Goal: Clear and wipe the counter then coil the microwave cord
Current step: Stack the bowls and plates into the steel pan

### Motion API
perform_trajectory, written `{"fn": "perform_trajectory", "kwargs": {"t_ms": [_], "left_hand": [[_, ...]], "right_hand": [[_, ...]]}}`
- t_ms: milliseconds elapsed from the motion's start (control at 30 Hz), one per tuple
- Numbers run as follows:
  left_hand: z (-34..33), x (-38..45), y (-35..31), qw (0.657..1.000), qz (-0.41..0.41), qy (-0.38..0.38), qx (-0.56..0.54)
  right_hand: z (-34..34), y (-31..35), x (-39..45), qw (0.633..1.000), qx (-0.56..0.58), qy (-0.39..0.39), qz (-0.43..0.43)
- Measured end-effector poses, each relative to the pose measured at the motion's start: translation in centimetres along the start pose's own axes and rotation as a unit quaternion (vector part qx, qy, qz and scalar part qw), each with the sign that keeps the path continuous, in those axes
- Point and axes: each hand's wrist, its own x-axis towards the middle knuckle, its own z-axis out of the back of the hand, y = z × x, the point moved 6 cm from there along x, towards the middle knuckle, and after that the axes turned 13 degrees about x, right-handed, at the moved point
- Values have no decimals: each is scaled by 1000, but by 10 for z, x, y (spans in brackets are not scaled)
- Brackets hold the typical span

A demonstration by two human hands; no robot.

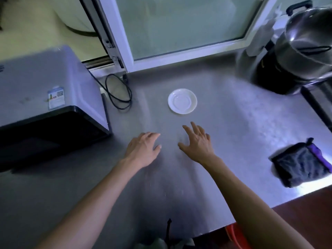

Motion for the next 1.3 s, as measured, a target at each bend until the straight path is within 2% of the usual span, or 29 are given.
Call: {"fn": "perform_trajectory", "kwargs": {"t_ms": [267, 433, 733, 1000, 1300], "left_hand": [[-8, 60, -22, 998, 50, 17, -19], [-11, 85, -27, 997, 69, 12, -30], [-12, 113, -2, 991, 116, 8, -68], [-9, 124, -9, 990, 121, 10, -75], [-7, 104, -18, 991, 114, 15, -74]], "right_hand": [[5, -26, 87, 1000, -3, 9, 19], [8, -30, 133, 998, -49, 15, 46], [4, -18, 204, 994, -78, 42, 68], [-9, -7, 220, 991, -111, 49, 64], [-7, -12, 193, 992, -108, 52, 23]]}}
